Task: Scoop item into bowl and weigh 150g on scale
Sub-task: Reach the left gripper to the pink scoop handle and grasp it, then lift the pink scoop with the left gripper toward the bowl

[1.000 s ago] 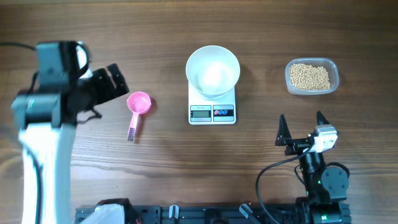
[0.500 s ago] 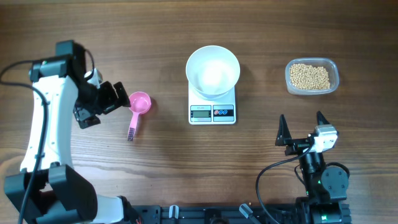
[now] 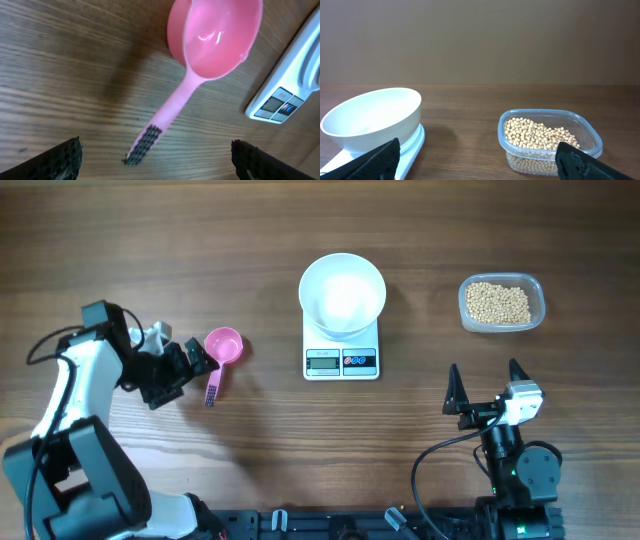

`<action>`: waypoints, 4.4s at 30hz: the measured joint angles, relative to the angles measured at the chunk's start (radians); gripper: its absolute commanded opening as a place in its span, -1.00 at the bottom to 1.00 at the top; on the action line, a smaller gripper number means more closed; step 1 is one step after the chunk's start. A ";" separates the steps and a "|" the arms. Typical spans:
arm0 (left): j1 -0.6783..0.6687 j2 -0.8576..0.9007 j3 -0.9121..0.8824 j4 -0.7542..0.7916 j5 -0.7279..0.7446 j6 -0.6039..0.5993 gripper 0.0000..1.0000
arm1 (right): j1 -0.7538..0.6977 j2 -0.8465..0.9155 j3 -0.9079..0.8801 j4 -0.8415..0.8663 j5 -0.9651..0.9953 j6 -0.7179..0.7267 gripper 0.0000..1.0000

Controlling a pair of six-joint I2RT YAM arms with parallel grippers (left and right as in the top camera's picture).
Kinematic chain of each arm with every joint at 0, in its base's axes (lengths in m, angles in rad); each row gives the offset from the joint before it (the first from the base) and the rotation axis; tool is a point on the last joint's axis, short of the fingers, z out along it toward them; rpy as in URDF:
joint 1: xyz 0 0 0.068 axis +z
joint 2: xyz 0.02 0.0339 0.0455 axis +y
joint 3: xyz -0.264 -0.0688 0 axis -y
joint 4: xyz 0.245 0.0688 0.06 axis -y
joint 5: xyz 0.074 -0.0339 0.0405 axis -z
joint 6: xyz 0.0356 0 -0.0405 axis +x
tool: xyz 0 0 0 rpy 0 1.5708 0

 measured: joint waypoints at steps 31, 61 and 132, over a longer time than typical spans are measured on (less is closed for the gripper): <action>0.000 0.225 -0.009 0.181 0.240 0.122 0.27 | 0.000 0.000 0.000 0.000 0.000 0.000 0.99; -0.030 0.226 -0.010 0.166 0.244 0.148 -0.85 | 0.000 0.000 0.000 0.000 0.000 0.000 0.99; -0.323 -0.208 0.145 1.120 0.587 -1.225 -0.92 | 0.000 0.709 0.762 0.241 -0.051 0.785 0.99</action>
